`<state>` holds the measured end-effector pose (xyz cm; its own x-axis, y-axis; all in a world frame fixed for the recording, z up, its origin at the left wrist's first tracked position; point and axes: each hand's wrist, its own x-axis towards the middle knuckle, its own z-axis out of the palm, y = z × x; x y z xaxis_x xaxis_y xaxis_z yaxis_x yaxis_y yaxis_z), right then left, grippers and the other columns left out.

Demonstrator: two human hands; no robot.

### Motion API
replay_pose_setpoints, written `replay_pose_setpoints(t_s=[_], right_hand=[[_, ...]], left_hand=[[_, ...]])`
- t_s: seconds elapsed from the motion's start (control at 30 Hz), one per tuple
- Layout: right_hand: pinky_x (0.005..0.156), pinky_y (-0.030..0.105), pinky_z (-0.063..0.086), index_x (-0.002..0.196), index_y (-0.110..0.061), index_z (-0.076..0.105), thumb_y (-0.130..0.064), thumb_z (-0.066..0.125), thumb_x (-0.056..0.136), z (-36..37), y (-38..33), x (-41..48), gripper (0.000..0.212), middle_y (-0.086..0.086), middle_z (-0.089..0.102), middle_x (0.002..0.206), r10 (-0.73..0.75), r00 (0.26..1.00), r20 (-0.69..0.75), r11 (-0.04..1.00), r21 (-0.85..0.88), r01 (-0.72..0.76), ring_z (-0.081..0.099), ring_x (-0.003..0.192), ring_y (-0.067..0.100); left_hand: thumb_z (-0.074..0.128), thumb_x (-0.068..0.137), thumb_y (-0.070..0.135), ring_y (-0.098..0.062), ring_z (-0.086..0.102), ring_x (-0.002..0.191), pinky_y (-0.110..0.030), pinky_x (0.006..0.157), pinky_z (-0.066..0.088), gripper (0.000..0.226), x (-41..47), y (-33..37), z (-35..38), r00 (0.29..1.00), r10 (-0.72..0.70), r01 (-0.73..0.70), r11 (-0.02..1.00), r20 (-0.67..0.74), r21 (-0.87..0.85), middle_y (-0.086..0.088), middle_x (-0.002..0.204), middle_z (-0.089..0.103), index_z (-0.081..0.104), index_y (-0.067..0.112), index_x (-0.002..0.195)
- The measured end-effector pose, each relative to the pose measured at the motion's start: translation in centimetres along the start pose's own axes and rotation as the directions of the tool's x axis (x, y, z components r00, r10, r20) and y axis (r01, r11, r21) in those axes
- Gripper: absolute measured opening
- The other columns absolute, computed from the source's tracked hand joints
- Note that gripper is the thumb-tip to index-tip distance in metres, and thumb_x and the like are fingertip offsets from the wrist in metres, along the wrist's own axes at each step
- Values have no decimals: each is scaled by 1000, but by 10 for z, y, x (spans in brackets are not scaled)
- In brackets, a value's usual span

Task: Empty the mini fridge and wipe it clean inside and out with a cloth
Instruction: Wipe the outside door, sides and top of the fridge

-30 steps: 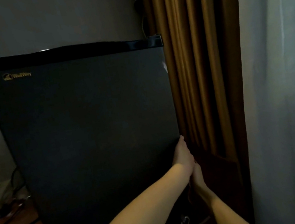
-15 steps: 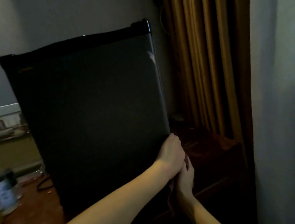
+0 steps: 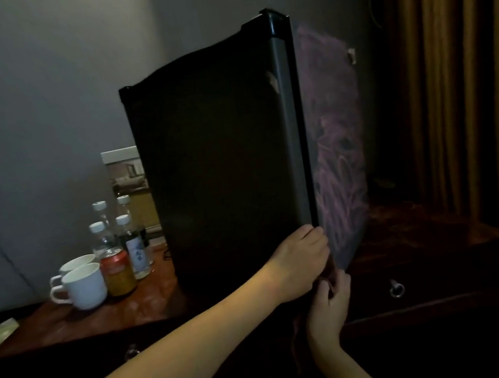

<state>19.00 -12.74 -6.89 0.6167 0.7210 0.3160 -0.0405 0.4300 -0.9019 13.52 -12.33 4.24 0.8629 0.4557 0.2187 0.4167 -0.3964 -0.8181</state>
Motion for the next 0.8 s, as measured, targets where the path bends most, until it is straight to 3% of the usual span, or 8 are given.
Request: replay_pose_setpoints(t_s=[0.13,0.3,0.4,0.5,0.6,0.67,0.73,0.8], right_hand=[[89,40,45,93,-43,51,-24,41,85,-7,-9,-4,23,-3,57,100,-52,998,35,999,10,52,56,99,21],[91,42,49,99,-37,59,-25,44,86,-25,-5,21,23,-7,64,102,-52,984,168,996,76,40,61,98,11],[93,46,49,103,-32,61,-29,46,80,-32,-14,48,27,-3,65,104,-146,974,172,982,142,122,62,99,13],[94,33,45,109,-30,57,-35,43,74,-28,-39,71,38,-7,61,109,-324,936,137,933,207,293,58,104,14],[100,11,35,121,-28,51,-28,44,76,-10,-52,78,46,-21,46,125,-517,828,217,855,168,490,47,117,0],[106,16,35,131,-31,46,-26,45,76,5,-50,72,55,-27,32,137,-559,772,302,828,157,538,35,129,-7],[109,34,37,137,-31,37,-26,47,79,16,-38,71,60,-31,20,145,-587,756,288,808,166,565,29,136,-1],[106,52,40,140,-32,34,-31,49,85,23,-30,75,56,-27,18,149,-609,757,237,793,186,580,31,138,12]], left_hand=[[53,90,26,-24,52,117,-35,107,37,35,-3,0,2,999,-33,33,999,8,-34,-7,121,62,64,10,118],[56,86,19,-26,55,117,-37,108,37,32,-6,-3,-5,998,-49,43,983,-27,-179,-10,121,63,67,8,114],[50,83,21,-22,54,121,-34,109,37,41,-9,-11,-5,954,-112,58,979,-277,-197,-6,128,61,64,15,120],[47,83,14,-19,33,139,-38,118,23,58,1,-28,-9,776,-395,230,903,-492,-363,-6,147,38,40,15,141],[54,89,31,-21,13,148,-54,117,19,73,24,-44,-10,377,-846,493,529,-378,-691,-6,157,13,17,18,151],[50,89,52,-24,5,149,-63,114,19,81,35,-49,-6,202,-951,481,304,-234,-822,-5,160,5,11,20,152],[46,88,59,-25,4,149,-66,111,20,82,43,-51,4,156,-969,417,240,-191,-877,-1,160,4,11,23,153],[46,89,60,-26,7,149,-68,110,19,80,46,-51,11,146,-964,360,262,-223,-895,2,160,5,14,23,152]])
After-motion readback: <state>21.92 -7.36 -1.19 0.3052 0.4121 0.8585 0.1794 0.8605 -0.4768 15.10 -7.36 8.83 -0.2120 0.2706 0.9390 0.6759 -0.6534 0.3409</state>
